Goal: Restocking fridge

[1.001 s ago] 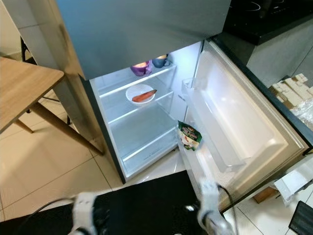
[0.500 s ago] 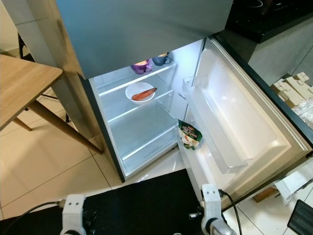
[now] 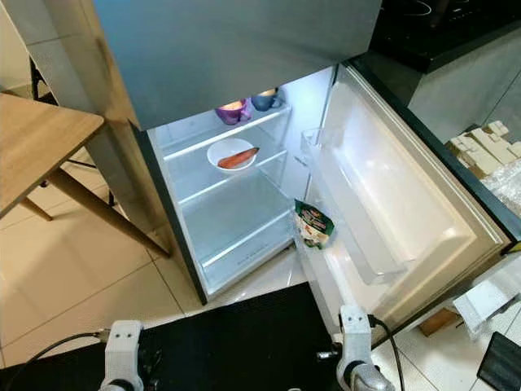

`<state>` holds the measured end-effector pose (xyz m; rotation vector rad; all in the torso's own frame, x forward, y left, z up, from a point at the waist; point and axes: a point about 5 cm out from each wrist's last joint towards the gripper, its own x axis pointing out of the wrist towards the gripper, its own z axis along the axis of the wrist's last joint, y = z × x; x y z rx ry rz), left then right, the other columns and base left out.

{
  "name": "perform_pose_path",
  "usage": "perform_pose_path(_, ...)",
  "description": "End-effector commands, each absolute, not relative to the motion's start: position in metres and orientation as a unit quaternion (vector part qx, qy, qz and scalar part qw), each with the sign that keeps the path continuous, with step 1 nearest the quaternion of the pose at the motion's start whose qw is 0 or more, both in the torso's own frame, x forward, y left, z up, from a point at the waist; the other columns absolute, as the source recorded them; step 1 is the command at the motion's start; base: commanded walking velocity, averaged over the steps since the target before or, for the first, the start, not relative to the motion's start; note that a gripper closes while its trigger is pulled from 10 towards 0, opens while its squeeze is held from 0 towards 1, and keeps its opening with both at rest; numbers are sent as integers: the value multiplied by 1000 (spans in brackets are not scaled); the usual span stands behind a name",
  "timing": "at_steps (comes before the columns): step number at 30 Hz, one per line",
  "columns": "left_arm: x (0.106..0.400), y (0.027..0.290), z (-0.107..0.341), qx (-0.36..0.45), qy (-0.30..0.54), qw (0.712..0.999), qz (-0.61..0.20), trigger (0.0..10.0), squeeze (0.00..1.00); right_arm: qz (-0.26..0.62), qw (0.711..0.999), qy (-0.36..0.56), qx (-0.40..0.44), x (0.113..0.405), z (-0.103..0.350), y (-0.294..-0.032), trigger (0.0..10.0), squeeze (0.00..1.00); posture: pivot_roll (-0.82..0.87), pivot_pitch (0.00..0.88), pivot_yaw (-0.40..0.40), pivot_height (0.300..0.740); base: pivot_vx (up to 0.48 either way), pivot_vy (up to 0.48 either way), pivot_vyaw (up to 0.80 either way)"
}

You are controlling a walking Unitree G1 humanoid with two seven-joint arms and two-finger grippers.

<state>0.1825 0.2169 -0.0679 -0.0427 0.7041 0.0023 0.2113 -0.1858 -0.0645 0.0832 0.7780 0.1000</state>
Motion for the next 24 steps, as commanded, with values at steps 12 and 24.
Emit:
perform_pose_path(12, 174, 216, -74, -14, 370, 929, -6, 10000, 0, 24, 915, 401, 42, 197, -71, -198, 10000, 0, -113, 100, -15, 738, 0, 0, 0)
perform_pose_path(24, 174, 206, -76, -14, 374, 927, -17, 10000, 0, 19, 910, 412, 35, 188, -74, -206, 10000, 0, -118, 112, -26, 738, -250, 0, 0)
